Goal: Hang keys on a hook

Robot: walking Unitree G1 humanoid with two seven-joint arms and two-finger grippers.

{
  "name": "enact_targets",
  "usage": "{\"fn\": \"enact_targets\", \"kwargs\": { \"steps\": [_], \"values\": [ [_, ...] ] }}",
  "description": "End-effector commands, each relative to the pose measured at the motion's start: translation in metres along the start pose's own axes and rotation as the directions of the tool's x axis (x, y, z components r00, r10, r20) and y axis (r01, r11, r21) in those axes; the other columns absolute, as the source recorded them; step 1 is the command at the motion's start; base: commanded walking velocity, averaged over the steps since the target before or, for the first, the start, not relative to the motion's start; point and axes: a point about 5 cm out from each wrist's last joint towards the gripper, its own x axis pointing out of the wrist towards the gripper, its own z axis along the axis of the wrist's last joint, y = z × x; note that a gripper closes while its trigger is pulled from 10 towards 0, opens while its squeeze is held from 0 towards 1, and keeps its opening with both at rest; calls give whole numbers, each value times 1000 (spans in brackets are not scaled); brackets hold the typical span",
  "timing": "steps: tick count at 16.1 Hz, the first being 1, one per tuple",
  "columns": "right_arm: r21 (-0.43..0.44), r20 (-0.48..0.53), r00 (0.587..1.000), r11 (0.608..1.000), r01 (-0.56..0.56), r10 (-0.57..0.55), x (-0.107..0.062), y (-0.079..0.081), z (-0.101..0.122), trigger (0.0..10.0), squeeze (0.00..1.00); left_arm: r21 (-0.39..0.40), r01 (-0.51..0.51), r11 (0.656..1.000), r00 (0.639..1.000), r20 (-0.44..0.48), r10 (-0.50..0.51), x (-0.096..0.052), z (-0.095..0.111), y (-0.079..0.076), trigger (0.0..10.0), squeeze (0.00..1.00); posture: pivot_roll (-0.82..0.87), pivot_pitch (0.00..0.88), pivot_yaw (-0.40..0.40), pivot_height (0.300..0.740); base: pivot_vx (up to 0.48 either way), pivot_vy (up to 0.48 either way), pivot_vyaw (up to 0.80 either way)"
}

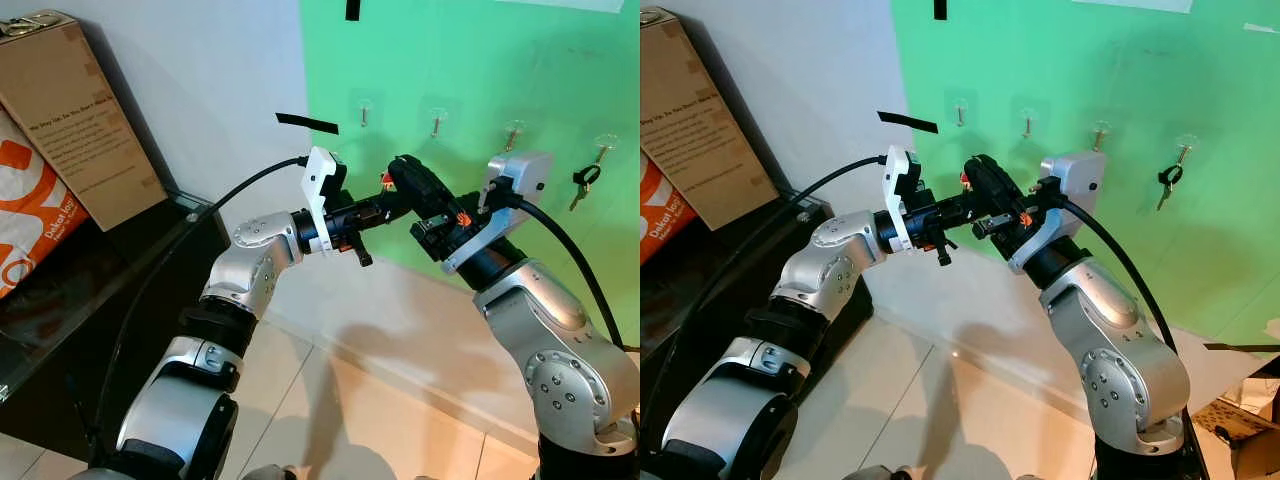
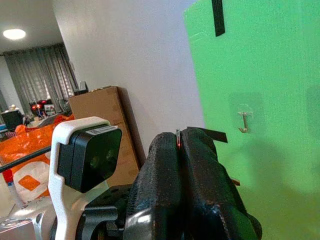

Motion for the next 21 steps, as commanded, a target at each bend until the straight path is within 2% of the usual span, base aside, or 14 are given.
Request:
{"fn": "enact_targets", "kwargs": {
  "steps": [1,2,3,4,5,7,8,9,10,13,16,21],
  "values": [
    [-7,-25,1000,1000,-2,2,-2,2,-3,10000,0,24,-25,999,999,36,24,-3,9,4,10000,1000,-152,0,143,740,0,0,0],
    [-7,-27,1000,1000,-2,2,-2,2,-4,10000,0,48,-36,998,999,38,35,-3,10,4,10000,1000,-152,0,143,740,0,0,0],
    [-8,-28,1000,1000,-2,2,-2,2,-4,10000,0,66,-51,997,998,43,48,-2,11,5,10000,439,-152,0,143,740,0,0,0],
    [-8,-28,1000,1000,-1,1,-2,2,-4,10000,0,70,-62,996,997,53,58,-1,13,5,10000,180,-152,0,143,740,0,0,0],
    [-8,-29,1000,1000,-2,1,-2,2,-4,10000,0,72,-67,995,996,57,63,0,13,5,10000,0,-152,0,143,740,0,0,0],
    [-8,-27,1000,1000,-2,2,-2,2,-4,10000,0,73,-60,996,997,49,56,1,12,5,10000,0,-152,0,143,740,0,0,0],
    [-8,-25,1000,1000,-3,3,-2,2,-4,10000,0,73,-50,996,998,40,47,1,10,4,8275,0,-152,0,143,740,0,0,0],
    [-8,-24,1000,1000,-2,2,-2,2,-4,10000,0,73,-48,996,998,35,45,1,9,4,6039,0,-158,0,149,740,0,0,0],
    [-8,-24,1000,1000,-2,2,-1,2,-4,10000,0,71,-42,997,999,32,40,2,9,4,0,0,-157,0,148,740,0,0,0],
    [-5,-31,999,1000,22,-23,-2,-1,-6,10000,0,69,-30,997,999,33,28,-1,10,4,0,0,-150,0,146,740,0,0,0],
    [1,-48,996,998,70,-70,-3,-8,-11,10000,0,86,-27,996,1000,15,26,-10,13,6,0,0,-144,0,151,740,0,0,0],
    [6,-57,995,996,85,-84,-4,-8,-15,10000,0,109,-41,993,999,8,41,-25,23,14,0,0,-144,0,160,740,0,0,0]
  ]
}}
